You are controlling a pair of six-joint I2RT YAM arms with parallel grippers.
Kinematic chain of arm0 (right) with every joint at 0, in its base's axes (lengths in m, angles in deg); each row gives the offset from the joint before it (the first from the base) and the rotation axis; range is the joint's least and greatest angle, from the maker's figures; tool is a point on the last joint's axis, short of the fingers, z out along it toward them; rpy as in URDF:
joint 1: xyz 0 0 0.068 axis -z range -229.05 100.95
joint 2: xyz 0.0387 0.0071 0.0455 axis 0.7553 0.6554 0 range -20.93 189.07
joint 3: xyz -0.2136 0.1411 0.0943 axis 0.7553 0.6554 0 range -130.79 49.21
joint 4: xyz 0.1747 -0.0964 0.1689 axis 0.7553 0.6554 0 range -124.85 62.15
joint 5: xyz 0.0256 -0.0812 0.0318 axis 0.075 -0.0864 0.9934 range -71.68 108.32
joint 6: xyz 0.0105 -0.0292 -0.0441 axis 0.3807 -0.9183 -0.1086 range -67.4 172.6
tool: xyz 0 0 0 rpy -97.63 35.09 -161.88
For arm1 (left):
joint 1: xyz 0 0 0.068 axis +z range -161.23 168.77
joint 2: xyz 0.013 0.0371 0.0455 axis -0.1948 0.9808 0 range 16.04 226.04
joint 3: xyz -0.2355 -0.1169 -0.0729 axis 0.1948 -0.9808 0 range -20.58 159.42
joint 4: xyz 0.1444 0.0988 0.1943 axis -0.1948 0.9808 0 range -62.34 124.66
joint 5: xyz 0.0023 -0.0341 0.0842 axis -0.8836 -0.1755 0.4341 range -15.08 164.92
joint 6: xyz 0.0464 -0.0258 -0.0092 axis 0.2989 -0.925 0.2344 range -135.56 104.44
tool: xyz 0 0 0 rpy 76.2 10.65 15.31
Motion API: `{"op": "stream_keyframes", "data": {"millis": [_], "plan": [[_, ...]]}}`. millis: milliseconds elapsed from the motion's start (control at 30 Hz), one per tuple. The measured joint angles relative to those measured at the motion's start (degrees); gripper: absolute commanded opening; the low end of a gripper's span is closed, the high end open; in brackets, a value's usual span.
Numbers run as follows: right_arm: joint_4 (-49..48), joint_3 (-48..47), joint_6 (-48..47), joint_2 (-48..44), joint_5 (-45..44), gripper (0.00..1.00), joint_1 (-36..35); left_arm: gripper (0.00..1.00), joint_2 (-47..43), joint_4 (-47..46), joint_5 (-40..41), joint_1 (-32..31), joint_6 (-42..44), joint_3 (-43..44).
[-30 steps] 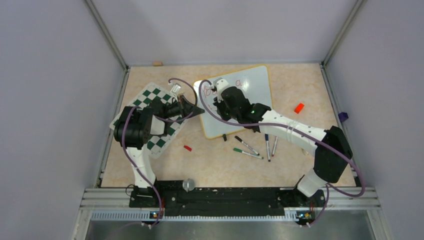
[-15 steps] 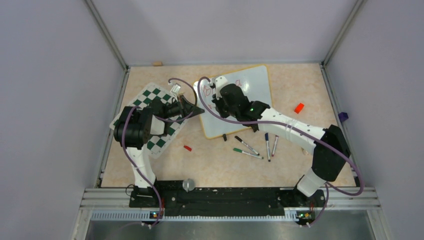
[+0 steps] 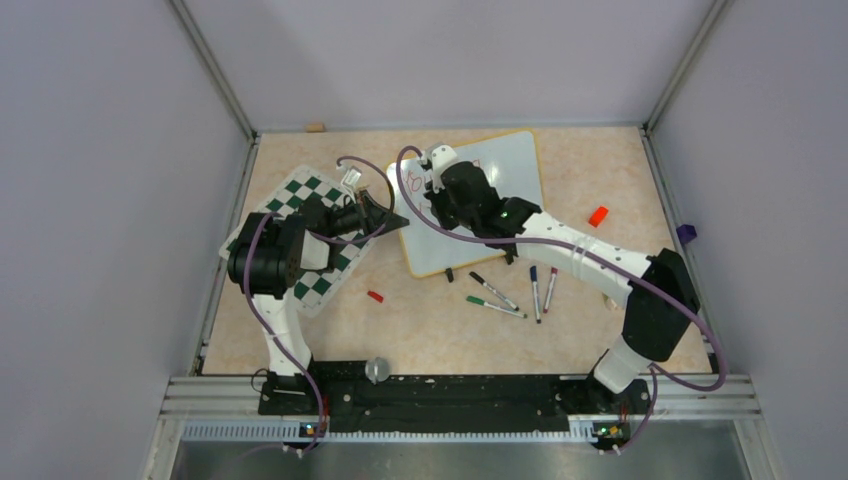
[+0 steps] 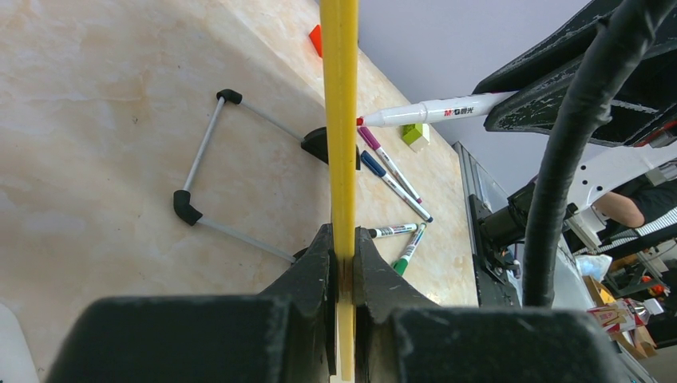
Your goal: Write a sentence on the whiteboard
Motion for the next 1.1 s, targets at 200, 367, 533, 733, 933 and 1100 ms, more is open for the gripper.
{"op": "stream_keyframes", "data": {"millis": [200, 367, 533, 733, 933, 1100], "plan": [[0.0, 0.1, 0.1, 0.0, 0.0, 0.00, 0.0, 0.00, 0.0, 0.0, 0.0, 0.0, 0.0, 0.0], [-0.5, 1.3, 0.4, -0.5, 0.0, 0.00, 0.0, 0.00, 0.0, 0.2, 0.0, 0.0, 0.0, 0.0], [-0.3, 4.7, 1.1, -2.1, 0.2, 0.00, 0.0, 0.00, 0.0, 0.4, 0.1, 0.0, 0.1, 0.0], [0.1, 5.8, 1.5, -2.8, 0.2, 0.00, 0.0, 0.00, 0.0, 0.4, 0.1, 0.0, 0.2, 0.0], [0.2, 5.7, 1.6, -2.7, 0.1, 0.00, 0.0, 0.00, 0.0, 0.4, 0.1, 0.0, 0.2, 0.0], [0.9, 4.1, 1.2, -2.0, 0.1, 0.00, 0.3, 0.00, 0.0, 0.5, 0.2, 0.0, 0.2, 0.0]]}}
